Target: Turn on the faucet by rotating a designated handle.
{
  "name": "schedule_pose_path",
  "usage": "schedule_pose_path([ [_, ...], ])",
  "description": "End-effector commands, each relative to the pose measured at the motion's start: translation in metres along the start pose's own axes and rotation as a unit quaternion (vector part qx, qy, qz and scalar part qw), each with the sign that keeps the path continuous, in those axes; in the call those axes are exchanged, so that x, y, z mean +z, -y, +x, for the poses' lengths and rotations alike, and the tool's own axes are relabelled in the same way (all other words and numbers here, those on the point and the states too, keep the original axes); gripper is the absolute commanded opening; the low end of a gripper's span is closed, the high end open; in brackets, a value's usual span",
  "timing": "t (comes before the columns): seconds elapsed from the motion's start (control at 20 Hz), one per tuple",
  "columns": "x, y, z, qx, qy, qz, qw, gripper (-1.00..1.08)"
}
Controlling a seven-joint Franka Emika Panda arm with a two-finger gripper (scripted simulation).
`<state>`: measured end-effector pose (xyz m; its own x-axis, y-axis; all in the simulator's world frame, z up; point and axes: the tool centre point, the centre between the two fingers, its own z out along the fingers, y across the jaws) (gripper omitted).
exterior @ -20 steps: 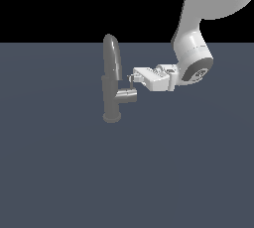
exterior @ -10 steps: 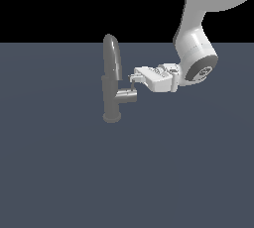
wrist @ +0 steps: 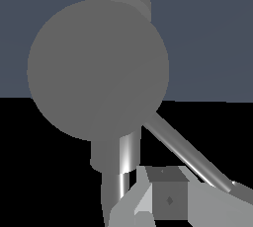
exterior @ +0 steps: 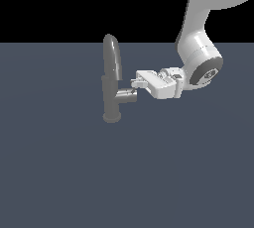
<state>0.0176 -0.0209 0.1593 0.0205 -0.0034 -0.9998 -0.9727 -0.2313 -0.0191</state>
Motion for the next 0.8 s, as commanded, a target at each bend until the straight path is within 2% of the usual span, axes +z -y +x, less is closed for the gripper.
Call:
schedule_pose_path([
  [0.0,-0.001,-0.016,0.012,0.010,0.004,-0.001,0.9999,-1.00],
  [0.15,-0.001,-0.027,0.017,0.010,0.004,-0.001,0.9999,-1.00],
  [0.2,-0.001,-0.027,0.017,0.010,0.004,-0.001,0.9999,-1.00],
  [0.25,0.000,-0.016,0.007,0.000,0.001,-0.002,1.0000,-1.00],
  [0.7,-0.001,-0.037,0.068,0.009,0.004,-0.002,0.9999,-1.00],
  [0.75,-0.001,-0.037,0.068,0.009,0.004,-0.002,0.9999,-1.00],
])
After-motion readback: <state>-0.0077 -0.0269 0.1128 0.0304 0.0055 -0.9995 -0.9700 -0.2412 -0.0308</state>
